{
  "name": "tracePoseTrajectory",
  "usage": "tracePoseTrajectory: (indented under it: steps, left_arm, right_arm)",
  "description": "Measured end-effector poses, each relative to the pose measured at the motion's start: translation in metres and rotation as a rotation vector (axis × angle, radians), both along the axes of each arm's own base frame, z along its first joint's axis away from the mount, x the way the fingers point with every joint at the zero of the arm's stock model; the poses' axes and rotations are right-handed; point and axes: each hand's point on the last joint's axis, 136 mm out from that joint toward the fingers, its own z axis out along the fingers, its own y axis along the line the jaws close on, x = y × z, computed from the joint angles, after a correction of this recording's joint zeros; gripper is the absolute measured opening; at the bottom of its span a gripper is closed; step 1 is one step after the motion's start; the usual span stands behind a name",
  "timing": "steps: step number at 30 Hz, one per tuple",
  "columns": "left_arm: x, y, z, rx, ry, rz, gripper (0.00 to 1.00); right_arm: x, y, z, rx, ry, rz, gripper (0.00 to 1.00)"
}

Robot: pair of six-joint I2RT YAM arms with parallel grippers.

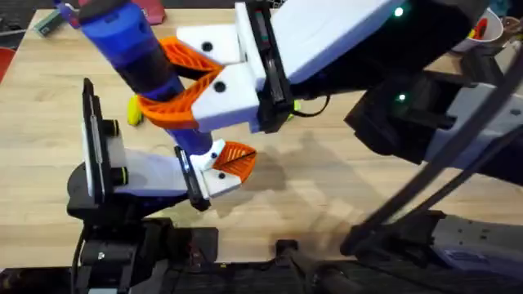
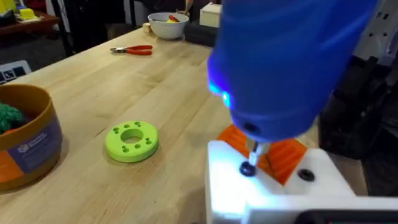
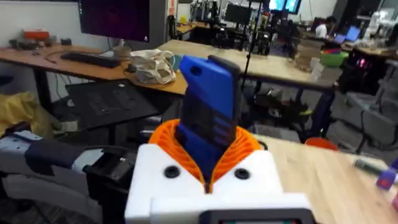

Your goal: Pick up the gripper from the table and insert it into the empty holder that is missing its gripper. Then pick up a screw, insert it into the mounting hole, and use the screwdriver to tighten it. Finally, clean up the table by picking up the vegetable and placing it into the bucket.

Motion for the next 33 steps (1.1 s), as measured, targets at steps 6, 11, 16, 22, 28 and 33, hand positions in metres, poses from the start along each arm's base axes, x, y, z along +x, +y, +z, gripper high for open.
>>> tracePoseTrajectory:
  steps: [6, 11, 16, 22, 28, 33]
  left_arm:
    - [0.0000, 0.0000, 0.0000, 0.000, 0.000, 0.000, 0.006]
    - [0.0000, 0.0000, 0.0000, 0.000, 0.000, 0.000, 0.006]
    - [0.0000, 0.0000, 0.0000, 0.000, 0.000, 0.000, 0.006]
    - [0.0000, 0.0000, 0.0000, 0.000, 0.000, 0.000, 0.006]
    - [0.0000, 0.0000, 0.0000, 0.000, 0.000, 0.000, 0.006]
    - [0.0000, 0.0000, 0.0000, 0.000, 0.000, 0.000, 0.006]
  right_arm:
    - [0.0021, 0.0001, -0.0069, -0.020, 0.034, -0.005, 0.023]
    - [0.0037, -0.0006, -0.0068, -0.020, 0.038, -0.009, 0.023]
    - [0.0041, -0.0008, -0.0069, -0.020, 0.038, -0.011, 0.023]
    - [0.0063, -0.0018, -0.0070, -0.021, 0.039, -0.016, 0.023]
    - [0.0094, -0.0032, -0.0074, -0.022, 0.040, -0.024, 0.023]
    - [0.0094, -0.0032, -0.0074, -0.022, 0.040, -0.024, 0.023]
